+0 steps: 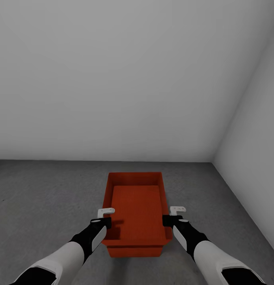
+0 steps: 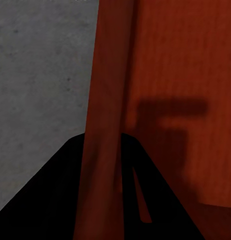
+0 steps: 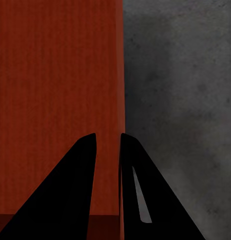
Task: Move the two storage containers from the living room to the garage. In the garage, place one container on the floor and stack the other container on top of it (either order is fine).
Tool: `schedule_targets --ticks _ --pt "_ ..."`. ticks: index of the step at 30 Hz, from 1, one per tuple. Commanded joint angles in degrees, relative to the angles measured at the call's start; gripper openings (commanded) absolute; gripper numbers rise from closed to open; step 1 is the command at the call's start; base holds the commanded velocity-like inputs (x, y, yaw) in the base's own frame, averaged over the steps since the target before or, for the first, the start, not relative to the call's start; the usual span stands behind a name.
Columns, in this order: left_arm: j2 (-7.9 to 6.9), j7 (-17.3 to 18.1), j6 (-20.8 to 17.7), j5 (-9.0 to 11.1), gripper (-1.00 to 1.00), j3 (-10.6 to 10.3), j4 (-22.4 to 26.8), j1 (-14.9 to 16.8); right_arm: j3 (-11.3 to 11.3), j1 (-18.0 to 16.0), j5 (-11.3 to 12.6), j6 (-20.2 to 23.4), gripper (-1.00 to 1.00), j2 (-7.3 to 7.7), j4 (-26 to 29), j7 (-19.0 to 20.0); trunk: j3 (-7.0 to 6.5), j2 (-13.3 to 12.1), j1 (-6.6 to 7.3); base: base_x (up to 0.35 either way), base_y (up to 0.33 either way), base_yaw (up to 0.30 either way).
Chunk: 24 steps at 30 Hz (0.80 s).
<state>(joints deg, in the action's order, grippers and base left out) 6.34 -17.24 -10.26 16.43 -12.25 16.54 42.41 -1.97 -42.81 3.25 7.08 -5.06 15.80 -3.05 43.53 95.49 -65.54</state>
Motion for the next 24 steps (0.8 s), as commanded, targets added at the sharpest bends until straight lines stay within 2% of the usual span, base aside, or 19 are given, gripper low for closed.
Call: schedule_targets --ticks 1,24 --pt "-2.47 -0.51 0.59 -1.05 -1.00 3.38 0.33 0.04 1.53 0.00 0.17 0.32 -1.00 0.05 0.02 -0.02 0.05 0.02 0.01 0.000 0.000 -0.015" --pt "-2.47 -0.51 0.59 -1.05 -1.00 3.38 0.27 0.04 1.53 0.00 0.17 0.22 -1.00 0.14 0.02 0.03 0.19 0.02 0.01 0.000 0.000 -0.001"
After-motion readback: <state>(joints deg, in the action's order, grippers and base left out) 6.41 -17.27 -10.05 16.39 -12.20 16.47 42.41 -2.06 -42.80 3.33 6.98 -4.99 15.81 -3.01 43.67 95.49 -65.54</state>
